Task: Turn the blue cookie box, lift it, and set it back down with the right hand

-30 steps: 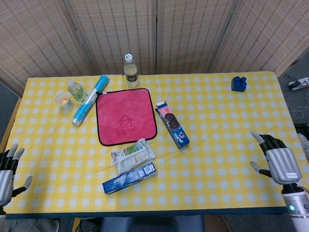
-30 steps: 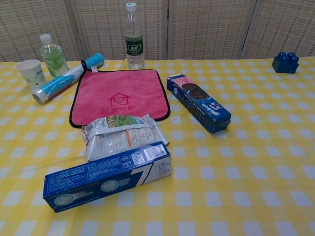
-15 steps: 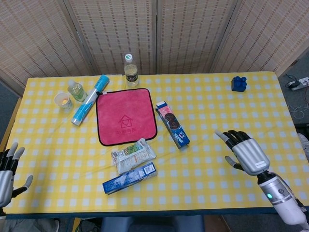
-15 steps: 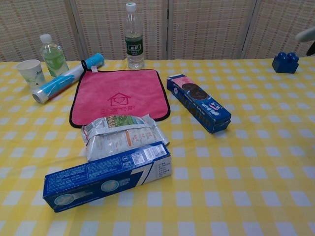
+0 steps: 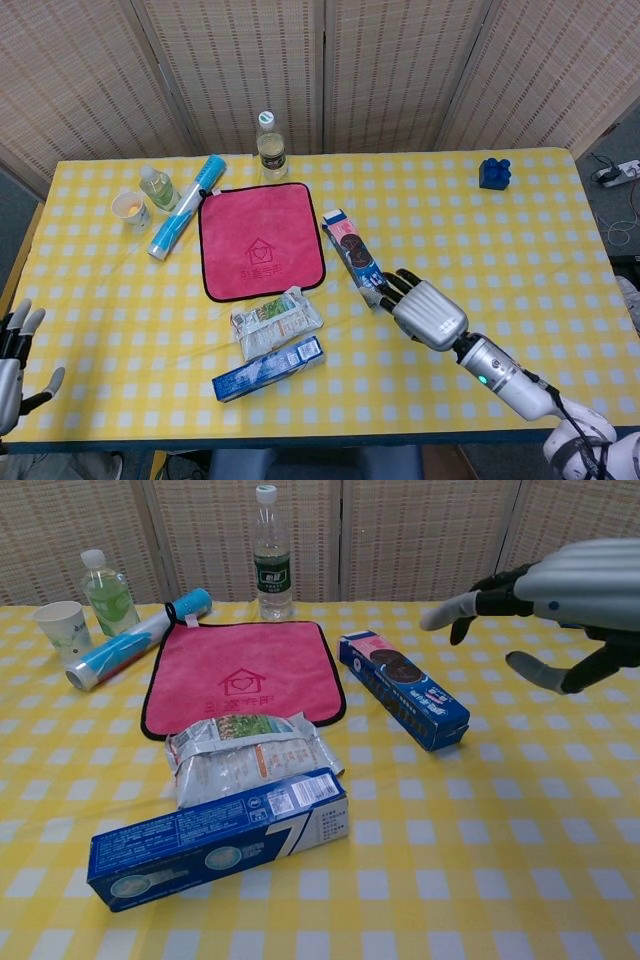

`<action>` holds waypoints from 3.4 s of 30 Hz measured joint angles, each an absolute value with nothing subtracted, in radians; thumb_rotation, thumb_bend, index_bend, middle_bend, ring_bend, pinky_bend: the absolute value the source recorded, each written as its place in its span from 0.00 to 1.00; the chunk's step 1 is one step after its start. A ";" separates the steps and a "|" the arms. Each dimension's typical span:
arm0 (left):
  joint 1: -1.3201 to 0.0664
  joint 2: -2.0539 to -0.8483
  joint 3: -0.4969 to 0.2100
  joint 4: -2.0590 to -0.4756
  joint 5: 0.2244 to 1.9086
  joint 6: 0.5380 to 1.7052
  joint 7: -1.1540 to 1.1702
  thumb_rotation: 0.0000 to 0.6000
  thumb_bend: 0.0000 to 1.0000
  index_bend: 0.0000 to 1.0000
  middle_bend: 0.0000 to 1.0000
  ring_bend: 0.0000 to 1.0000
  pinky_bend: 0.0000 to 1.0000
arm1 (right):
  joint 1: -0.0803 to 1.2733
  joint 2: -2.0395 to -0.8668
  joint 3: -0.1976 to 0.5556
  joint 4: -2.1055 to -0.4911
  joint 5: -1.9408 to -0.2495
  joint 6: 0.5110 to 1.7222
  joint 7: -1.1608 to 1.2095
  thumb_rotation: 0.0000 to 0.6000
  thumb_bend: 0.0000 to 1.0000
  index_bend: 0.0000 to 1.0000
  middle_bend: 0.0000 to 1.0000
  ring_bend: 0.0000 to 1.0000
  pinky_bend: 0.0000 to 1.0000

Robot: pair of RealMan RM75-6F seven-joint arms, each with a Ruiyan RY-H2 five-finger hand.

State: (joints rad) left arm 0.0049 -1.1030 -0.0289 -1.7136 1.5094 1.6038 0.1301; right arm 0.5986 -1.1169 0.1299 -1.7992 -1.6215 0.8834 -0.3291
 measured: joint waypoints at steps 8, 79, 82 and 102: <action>0.013 -1.103 -0.026 -1.714 1.509 1.606 0.128 1.00 0.32 0.00 0.00 0.02 0.01 | 0.680 -1.240 0.133 -1.693 -1.561 0.803 -0.402 1.00 0.64 0.10 0.24 0.09 0.14; 0.024 -1.134 -0.027 -1.660 1.487 1.575 0.087 1.00 0.32 0.00 0.00 0.02 0.01 | 0.802 -1.410 0.171 -1.311 -0.777 0.788 -0.608 1.00 0.00 0.00 0.12 0.04 0.09; 0.022 -1.136 -0.026 -1.659 1.486 1.569 0.087 1.00 0.32 0.00 0.00 0.02 0.01 | 0.828 -1.441 0.170 -1.274 -0.710 0.766 -0.629 1.00 0.00 0.00 0.13 0.04 0.09; 0.011 -1.139 -0.028 -1.653 1.471 1.542 0.088 1.00 0.32 0.00 0.00 0.02 0.01 | 0.941 -1.579 0.199 -1.100 -0.549 0.668 -0.582 1.00 0.04 0.00 0.23 0.06 0.09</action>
State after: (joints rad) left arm 0.0109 -1.1386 -0.0275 -1.6529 1.4710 1.5417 0.0879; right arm 0.9407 -1.5788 0.1992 -1.1003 -0.5489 0.6683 -0.5822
